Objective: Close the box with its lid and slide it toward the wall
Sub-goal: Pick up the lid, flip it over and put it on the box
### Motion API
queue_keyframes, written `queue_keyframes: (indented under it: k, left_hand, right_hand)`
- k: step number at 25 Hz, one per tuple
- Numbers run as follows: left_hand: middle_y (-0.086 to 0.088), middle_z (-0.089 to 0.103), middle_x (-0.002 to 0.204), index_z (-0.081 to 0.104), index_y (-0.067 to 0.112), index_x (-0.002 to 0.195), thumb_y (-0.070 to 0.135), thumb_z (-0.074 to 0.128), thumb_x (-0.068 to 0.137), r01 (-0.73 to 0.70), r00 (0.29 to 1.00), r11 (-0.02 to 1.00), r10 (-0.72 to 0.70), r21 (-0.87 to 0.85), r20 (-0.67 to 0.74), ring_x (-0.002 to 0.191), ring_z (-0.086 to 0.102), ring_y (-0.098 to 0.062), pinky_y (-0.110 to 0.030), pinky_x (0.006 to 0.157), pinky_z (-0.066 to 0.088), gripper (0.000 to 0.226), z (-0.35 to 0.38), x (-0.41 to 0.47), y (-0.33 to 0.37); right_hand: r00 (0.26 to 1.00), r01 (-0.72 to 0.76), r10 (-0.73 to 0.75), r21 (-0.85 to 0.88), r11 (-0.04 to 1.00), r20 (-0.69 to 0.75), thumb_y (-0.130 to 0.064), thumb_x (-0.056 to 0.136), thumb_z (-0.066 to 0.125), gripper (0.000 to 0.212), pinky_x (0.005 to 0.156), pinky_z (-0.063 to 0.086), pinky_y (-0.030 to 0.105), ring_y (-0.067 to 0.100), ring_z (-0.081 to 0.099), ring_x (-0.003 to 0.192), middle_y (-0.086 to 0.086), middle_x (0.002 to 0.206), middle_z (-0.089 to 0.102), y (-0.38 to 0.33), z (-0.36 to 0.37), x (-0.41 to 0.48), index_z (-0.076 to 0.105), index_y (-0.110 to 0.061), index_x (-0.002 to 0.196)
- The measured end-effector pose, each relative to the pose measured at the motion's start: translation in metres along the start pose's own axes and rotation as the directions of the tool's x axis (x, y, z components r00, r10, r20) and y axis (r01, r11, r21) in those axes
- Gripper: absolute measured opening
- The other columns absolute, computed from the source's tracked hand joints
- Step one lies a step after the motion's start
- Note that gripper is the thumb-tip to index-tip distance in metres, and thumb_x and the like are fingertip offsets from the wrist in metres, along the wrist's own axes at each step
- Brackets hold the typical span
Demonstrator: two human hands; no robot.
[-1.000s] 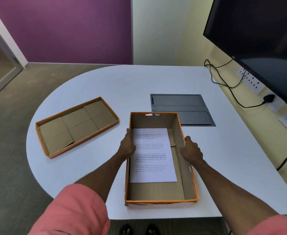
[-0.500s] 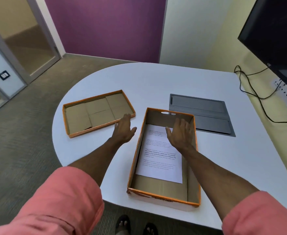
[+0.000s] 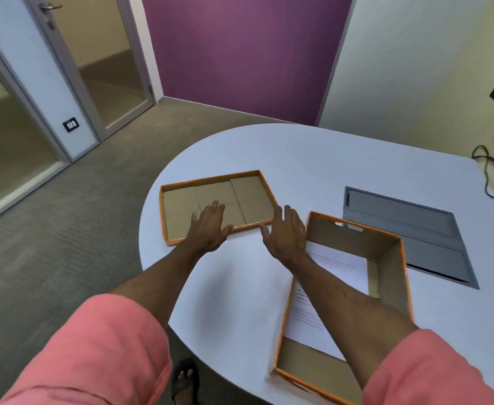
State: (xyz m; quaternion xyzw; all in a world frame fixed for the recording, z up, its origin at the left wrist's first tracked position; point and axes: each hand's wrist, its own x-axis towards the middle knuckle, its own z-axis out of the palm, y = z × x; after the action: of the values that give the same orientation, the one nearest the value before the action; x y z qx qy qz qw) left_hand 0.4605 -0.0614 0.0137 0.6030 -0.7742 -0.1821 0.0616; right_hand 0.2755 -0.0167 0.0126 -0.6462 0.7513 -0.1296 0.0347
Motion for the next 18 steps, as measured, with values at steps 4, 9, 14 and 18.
queue_keyframes:
  k: [4, 9, 14, 18]
  left_hand:
    - [-0.01, 0.011, 0.163, 0.019, 0.012, 0.151, 0.038, 0.045, 0.097, 0.004, 0.999, 1.0, -0.005, 0.019, 0.052, 0.149, 0.014, -0.026, -0.055, 0.119, 0.009, 0.065, -0.013, 0.037, -0.059]
    - [-0.009, 0.01, 0.163, 0.021, 0.013, 0.15, 0.037, 0.045, 0.097, -0.04, 0.992, 0.997, 0.032, 0.062, 0.122, 0.149, 0.013, -0.025, -0.053, 0.12, 0.007, 0.063, -0.021, 0.103, -0.12]
    - [-0.01, 0.007, 0.163, 0.021, 0.012, 0.151, 0.038, 0.045, 0.097, -0.136, 0.977, 0.983, 0.112, 0.122, 0.182, 0.151, 0.008, -0.025, -0.053, 0.12, 0.005, 0.064, -0.013, 0.172, -0.162]
    - [-0.01, 0.008, 0.163, 0.022, 0.012, 0.151, 0.038, 0.045, 0.097, -0.208, 0.958, 0.96, 0.161, 0.188, 0.237, 0.151, 0.009, -0.026, -0.053, 0.121, 0.004, 0.064, -0.001, 0.214, -0.183]
  right_hand:
    - [0.999, -0.035, 0.034, 0.004, 0.999, 0.036, -0.043, 0.094, 0.047, 0.059, 0.111, 0.034, 0.041, 0.031, 0.036, 0.137, 0.016, 0.146, 0.04, -0.051, 0.037, 0.03, 0.037, -0.008, 0.141]
    - [0.981, -0.16, 0.159, -0.005, 0.987, 0.107, -0.045, 0.094, 0.048, 0.059, 0.105, 0.04, 0.039, 0.029, 0.044, 0.129, 0.015, 0.141, 0.046, -0.092, 0.086, 0.068, 0.038, -0.009, 0.139]
    - [0.929, -0.328, 0.329, -0.035, 0.944, 0.172, -0.044, 0.093, 0.05, 0.059, 0.103, 0.044, 0.036, 0.027, 0.046, 0.126, 0.014, 0.138, 0.047, -0.111, 0.126, 0.094, 0.038, -0.008, 0.138]
    - [0.853, -0.487, 0.488, -0.051, 0.872, 0.184, -0.043, 0.09, 0.055, 0.071, 0.109, 0.041, 0.038, 0.031, 0.039, 0.135, 0.019, 0.149, 0.035, -0.115, 0.149, 0.103, 0.03, -0.003, 0.144]
